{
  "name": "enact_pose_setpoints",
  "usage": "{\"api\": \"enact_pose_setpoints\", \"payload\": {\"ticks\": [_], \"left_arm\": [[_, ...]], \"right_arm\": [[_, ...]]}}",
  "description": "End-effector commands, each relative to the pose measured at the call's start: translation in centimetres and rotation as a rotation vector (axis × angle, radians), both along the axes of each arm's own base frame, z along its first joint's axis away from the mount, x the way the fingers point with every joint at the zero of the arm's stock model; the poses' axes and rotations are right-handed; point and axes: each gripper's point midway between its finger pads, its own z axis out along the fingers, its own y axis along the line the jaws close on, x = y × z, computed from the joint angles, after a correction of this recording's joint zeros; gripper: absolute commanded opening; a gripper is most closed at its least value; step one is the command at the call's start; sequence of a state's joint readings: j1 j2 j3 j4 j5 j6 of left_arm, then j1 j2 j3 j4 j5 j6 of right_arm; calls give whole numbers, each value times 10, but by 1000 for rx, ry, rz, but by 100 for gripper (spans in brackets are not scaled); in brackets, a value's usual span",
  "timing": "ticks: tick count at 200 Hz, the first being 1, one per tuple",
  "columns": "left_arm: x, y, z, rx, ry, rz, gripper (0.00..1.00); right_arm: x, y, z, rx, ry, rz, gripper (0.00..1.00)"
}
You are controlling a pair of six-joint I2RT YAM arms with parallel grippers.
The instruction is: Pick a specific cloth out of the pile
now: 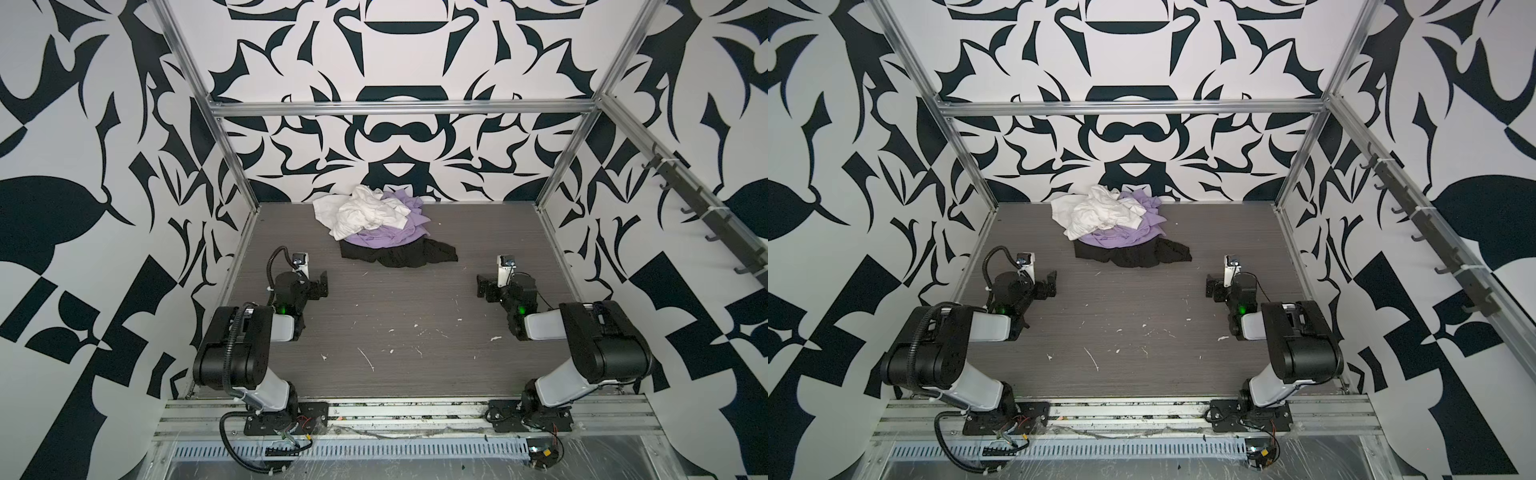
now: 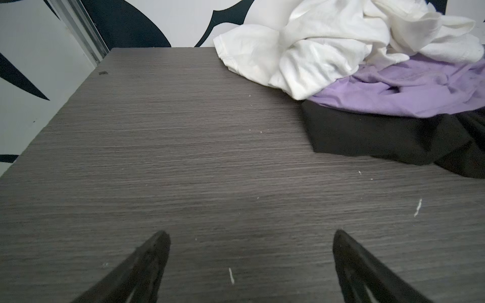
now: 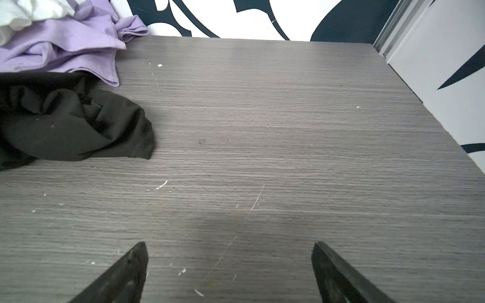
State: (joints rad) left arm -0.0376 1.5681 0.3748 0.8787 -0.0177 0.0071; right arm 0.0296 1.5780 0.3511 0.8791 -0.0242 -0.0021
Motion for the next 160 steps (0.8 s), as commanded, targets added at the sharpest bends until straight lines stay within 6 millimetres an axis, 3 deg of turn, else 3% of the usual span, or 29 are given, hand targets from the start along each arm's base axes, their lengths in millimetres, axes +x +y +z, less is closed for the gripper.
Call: {"api": "enact_pose_setpoints", "payload": {"ticks": [1, 160], "left_arm": [[4, 0, 9, -11, -34, -1, 99], [3, -1, 9, -8, -32, -4, 99]], "right_arm": [[7, 0, 15, 8, -49, 5, 99], [6, 1, 17, 11, -57, 10, 99]]}}
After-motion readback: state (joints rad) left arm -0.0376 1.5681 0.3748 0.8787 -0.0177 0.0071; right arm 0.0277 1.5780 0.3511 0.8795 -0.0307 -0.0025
